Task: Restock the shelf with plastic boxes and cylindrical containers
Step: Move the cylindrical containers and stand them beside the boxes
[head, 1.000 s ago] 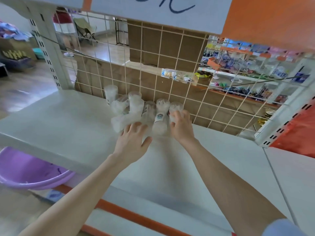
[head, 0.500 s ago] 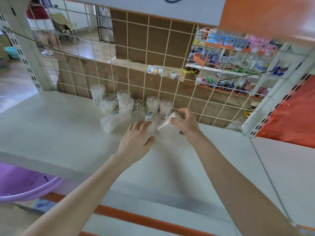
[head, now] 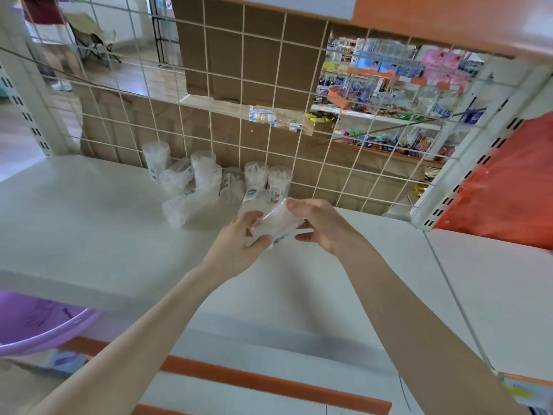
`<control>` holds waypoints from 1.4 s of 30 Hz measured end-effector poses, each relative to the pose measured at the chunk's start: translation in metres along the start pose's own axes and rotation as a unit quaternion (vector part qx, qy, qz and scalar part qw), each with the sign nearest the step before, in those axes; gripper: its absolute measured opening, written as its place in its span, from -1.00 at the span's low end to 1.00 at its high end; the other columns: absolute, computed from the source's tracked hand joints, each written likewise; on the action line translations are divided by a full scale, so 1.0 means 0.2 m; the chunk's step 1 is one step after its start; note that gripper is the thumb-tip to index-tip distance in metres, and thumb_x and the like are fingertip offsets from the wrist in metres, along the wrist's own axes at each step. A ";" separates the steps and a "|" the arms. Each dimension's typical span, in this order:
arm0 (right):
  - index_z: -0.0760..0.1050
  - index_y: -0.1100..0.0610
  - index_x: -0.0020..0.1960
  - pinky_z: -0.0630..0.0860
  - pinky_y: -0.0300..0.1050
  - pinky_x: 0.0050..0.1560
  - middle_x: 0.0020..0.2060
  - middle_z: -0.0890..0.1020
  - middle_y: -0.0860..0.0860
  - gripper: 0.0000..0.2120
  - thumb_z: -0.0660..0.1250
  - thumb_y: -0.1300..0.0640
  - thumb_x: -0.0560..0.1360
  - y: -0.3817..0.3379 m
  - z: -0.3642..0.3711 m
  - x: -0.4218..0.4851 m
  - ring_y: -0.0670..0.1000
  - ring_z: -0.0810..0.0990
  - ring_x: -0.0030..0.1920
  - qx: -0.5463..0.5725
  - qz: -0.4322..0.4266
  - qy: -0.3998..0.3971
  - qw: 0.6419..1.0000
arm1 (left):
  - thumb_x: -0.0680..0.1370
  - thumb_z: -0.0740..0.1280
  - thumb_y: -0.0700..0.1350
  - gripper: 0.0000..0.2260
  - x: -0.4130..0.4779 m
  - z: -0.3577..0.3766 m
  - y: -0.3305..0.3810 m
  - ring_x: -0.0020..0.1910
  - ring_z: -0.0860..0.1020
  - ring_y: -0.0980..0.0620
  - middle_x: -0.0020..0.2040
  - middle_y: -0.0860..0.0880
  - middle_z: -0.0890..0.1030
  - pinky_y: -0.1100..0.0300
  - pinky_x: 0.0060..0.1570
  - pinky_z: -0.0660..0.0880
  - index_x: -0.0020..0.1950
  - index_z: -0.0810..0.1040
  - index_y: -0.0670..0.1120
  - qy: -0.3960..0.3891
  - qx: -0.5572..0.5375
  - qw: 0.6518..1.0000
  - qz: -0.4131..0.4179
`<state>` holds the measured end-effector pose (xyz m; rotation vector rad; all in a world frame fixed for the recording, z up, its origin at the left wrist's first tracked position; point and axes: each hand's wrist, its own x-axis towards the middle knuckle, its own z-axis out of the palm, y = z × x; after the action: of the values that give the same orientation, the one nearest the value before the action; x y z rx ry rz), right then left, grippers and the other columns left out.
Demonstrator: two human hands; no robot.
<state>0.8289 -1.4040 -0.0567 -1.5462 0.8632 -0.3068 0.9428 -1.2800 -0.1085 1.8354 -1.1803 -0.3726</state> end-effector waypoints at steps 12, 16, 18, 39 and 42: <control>0.54 0.11 0.01 0.46 -0.18 -0.18 -0.19 0.60 -0.03 -0.76 0.40 -0.01 0.43 -0.01 0.13 0.02 -0.06 0.54 -0.16 -0.034 -0.033 -0.008 0.999 | 0.44 0.40 -0.02 -0.55 -0.06 -0.07 -0.09 -0.09 0.50 0.14 -0.03 0.19 0.50 0.43 -0.22 0.39 0.28 0.37 -0.02 -0.027 -0.036 0.999 -0.024; 0.53 0.06 0.01 0.47 -0.18 -0.15 -0.13 0.60 -0.05 -0.82 0.38 0.01 0.46 0.00 0.19 0.04 -0.05 0.55 -0.09 -0.029 -0.056 -0.033 0.997 | 0.37 0.44 -0.06 -0.35 -0.05 -0.09 -0.10 -0.16 0.48 0.28 -0.09 0.24 0.45 0.48 -0.34 0.35 0.39 0.22 0.00 0.006 -0.013 0.999 -0.036; 0.52 -0.01 -0.08 0.45 -0.22 -0.14 -0.15 0.60 -0.11 -0.93 0.35 0.01 0.48 0.00 0.21 0.07 -0.10 0.54 -0.10 -0.016 -0.065 -0.035 0.997 | 0.35 0.46 -0.08 -0.24 -0.06 -0.11 -0.13 -0.12 0.49 0.17 -0.04 0.17 0.48 0.42 -0.25 0.34 0.44 0.14 0.03 0.024 -0.008 0.999 -0.046; 0.03 0.20 0.44 0.39 -0.01 0.19 0.35 0.37 0.14 -0.25 0.30 -0.11 0.44 0.07 0.40 0.42 0.20 0.40 0.30 -0.282 0.011 0.129 0.951 | 0.34 0.50 -0.19 -0.25 -0.16 -0.23 -0.29 0.12 0.33 0.06 0.24 -0.04 0.33 0.39 -0.06 0.19 0.40 0.15 -0.05 0.112 0.008 0.991 -0.066; 0.06 0.17 0.45 0.41 -0.03 0.14 0.34 0.39 0.11 -0.27 0.33 -0.04 0.43 0.08 0.37 0.41 0.18 0.43 0.27 -0.251 -0.002 0.127 0.959 | 0.36 0.48 -0.18 -0.29 -0.15 -0.21 -0.28 0.14 0.41 -0.07 0.14 0.00 0.37 0.30 -0.12 0.22 0.38 0.16 -0.03 0.087 0.013 0.994 -0.062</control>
<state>0.9270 -1.4033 -0.1095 -2.0072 1.2057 -0.3077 0.9871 -1.2247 -0.1367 1.9270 -0.9599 -0.2609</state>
